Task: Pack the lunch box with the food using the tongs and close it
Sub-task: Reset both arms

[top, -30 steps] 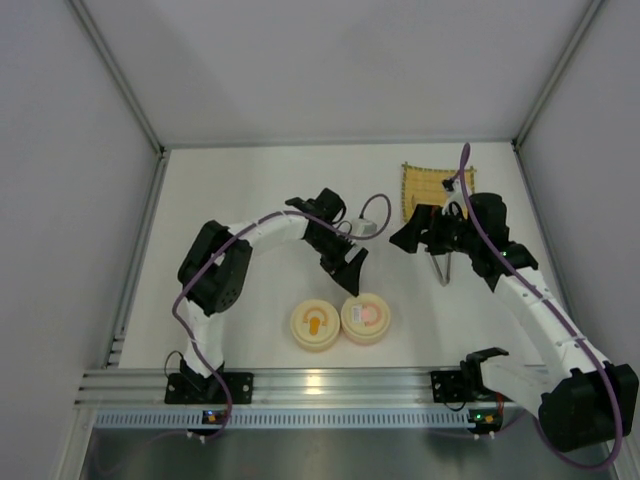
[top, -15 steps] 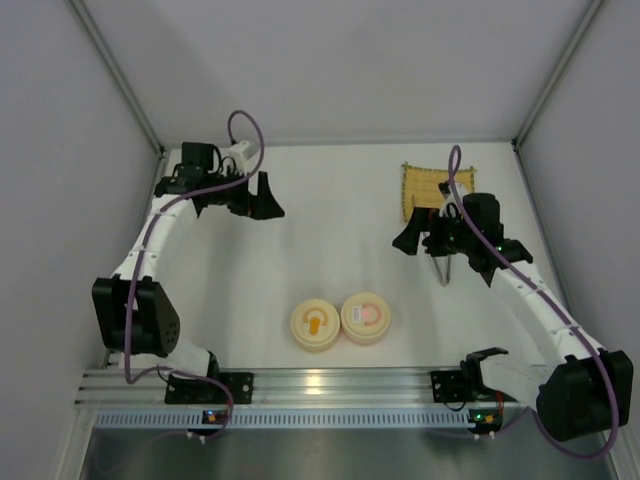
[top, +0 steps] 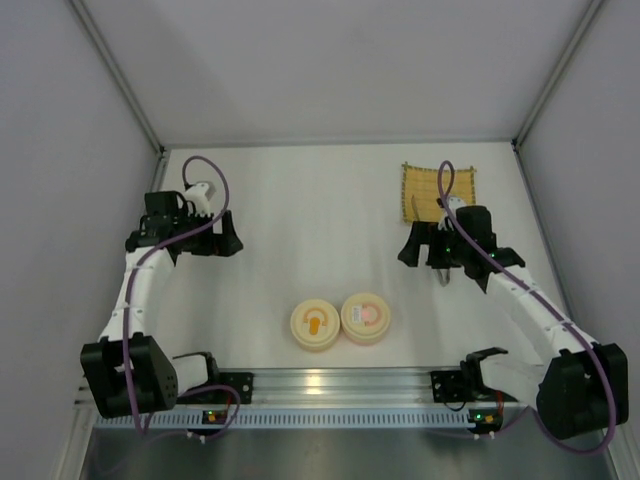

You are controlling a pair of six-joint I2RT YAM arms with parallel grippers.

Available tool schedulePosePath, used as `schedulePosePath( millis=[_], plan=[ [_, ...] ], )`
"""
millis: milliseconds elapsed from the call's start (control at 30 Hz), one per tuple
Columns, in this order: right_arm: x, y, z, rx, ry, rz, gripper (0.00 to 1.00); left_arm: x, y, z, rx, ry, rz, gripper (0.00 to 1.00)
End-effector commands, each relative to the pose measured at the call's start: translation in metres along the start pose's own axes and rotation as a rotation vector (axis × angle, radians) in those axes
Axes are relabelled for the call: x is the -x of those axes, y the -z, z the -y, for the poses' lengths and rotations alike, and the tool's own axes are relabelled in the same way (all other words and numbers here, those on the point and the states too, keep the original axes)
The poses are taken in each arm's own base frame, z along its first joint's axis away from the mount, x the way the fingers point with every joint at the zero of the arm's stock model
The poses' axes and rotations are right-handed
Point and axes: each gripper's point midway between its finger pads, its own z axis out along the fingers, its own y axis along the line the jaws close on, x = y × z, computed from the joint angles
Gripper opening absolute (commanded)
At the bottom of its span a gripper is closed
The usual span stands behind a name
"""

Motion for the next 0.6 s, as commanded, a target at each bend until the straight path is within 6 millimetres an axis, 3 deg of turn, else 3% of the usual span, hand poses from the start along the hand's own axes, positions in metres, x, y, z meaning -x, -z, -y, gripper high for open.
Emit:
schedulePosePath(
  millis=[0, 567],
  plan=[
    [0.0111, -0.0073, -0.0029, -0.012, 0.057, 0.044, 0.99, 0.004, -0.0007, -0.0184, 0.09, -0.044, 0.041, 0.98],
    [0.016, -0.0083, -0.0106, -0.07, 0.142, 0.054, 0.99, 0.0034, -0.0017, -0.018, 0.086, -0.042, 0.052, 0.98]
  ],
)
